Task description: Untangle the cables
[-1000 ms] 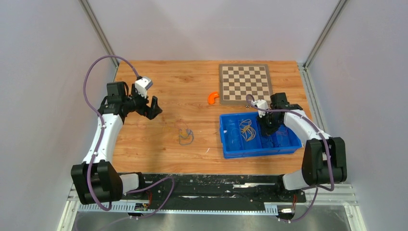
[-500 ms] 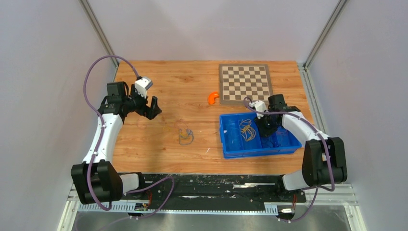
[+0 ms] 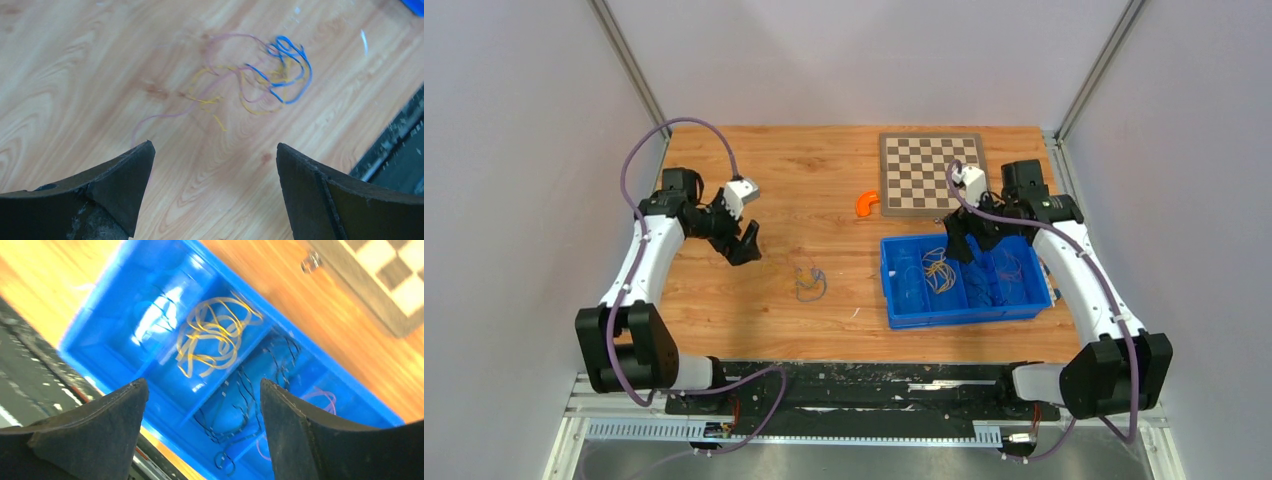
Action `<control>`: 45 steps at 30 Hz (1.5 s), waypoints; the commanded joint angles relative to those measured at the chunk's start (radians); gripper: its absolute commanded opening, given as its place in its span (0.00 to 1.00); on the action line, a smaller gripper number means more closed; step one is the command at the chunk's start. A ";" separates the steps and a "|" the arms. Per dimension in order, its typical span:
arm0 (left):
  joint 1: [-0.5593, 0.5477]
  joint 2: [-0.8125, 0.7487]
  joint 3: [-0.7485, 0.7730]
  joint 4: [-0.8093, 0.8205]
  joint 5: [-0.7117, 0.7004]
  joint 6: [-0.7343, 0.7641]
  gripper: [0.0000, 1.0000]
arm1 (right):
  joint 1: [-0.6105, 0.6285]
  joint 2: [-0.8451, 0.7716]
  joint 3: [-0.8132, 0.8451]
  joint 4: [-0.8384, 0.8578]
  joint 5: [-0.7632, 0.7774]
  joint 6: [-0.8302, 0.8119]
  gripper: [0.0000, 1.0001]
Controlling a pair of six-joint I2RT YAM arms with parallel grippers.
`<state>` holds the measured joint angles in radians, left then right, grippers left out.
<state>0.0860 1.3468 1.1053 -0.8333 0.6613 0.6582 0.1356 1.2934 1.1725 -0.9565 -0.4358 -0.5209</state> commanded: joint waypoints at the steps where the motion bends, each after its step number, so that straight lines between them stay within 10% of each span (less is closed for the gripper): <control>1: -0.050 0.040 0.020 -0.167 0.141 0.295 1.00 | 0.062 0.028 0.126 -0.022 -0.264 0.082 0.81; 18: -0.284 0.077 -0.320 0.339 0.023 0.862 0.95 | 0.376 0.455 0.211 0.370 -0.364 0.380 0.78; 22: -0.344 0.168 -0.320 0.384 -0.095 0.870 0.74 | 0.397 0.501 0.205 0.419 -0.360 0.413 0.78; 28: -0.344 0.137 -0.237 0.333 -0.083 0.686 0.03 | 0.414 0.502 0.159 0.530 -0.344 0.459 0.81; 35: -0.310 -0.002 -0.165 0.235 0.113 0.209 0.00 | 0.498 0.529 0.116 0.701 -0.281 0.464 0.94; 45: -0.183 0.001 -0.181 0.283 0.218 -0.070 0.00 | 0.564 0.630 0.112 0.885 -0.268 0.499 0.92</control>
<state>-0.1448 1.3392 0.9157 -0.5655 0.7834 0.7547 0.6933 1.9003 1.2892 -0.2157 -0.7059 -0.0532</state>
